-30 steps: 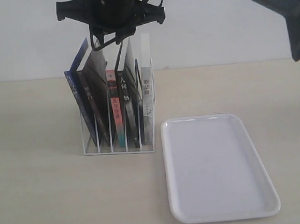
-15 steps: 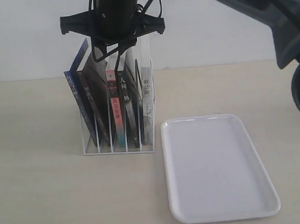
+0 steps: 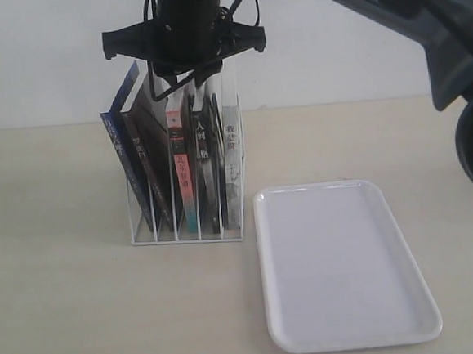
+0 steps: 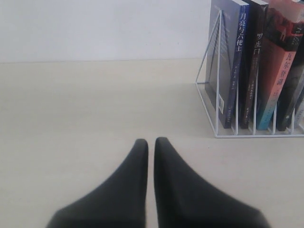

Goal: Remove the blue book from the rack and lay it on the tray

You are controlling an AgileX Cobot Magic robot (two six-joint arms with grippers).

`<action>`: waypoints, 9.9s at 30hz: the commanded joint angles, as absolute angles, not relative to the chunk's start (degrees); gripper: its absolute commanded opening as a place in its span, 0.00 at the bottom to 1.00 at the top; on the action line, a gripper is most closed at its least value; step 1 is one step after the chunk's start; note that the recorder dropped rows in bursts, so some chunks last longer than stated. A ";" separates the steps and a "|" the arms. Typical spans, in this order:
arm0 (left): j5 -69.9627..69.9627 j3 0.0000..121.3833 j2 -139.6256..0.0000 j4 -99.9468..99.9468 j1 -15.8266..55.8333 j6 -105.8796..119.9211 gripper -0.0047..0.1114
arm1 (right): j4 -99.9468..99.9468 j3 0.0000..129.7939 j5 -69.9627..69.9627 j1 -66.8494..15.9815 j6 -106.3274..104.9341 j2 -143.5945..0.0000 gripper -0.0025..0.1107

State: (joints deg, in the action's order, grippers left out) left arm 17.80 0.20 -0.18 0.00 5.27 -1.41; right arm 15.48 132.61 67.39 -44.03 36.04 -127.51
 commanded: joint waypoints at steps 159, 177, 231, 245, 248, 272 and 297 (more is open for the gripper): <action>17.72 0.00 0.00 0.00 5.14 -1.79 0.08 | 17.22 132.64 66.74 -43.98 38.01 -113.27 0.02; 17.72 0.00 0.00 0.00 5.14 -1.79 0.08 | 16.14 132.64 65.89 -43.98 37.53 -118.07 0.02; 17.72 0.00 0.00 0.00 5.14 -1.79 0.08 | 17.15 132.64 64.65 -44.67 37.11 -126.40 0.51; 17.72 0.00 0.00 0.00 5.14 -1.79 0.08 | 17.55 132.64 64.72 -46.90 34.99 -122.64 0.51; 17.72 0.00 0.00 0.00 5.14 -1.79 0.08 | 17.55 132.64 63.56 -48.04 35.21 -122.50 0.51; 17.72 0.00 0.00 0.00 5.14 -1.79 0.08 | 17.33 132.64 48.96 -51.44 37.33 -127.98 0.51; 17.72 0.00 0.00 0.00 5.14 -1.79 0.08 | 19.42 132.64 49.88 -50.52 39.50 -131.51 0.51</action>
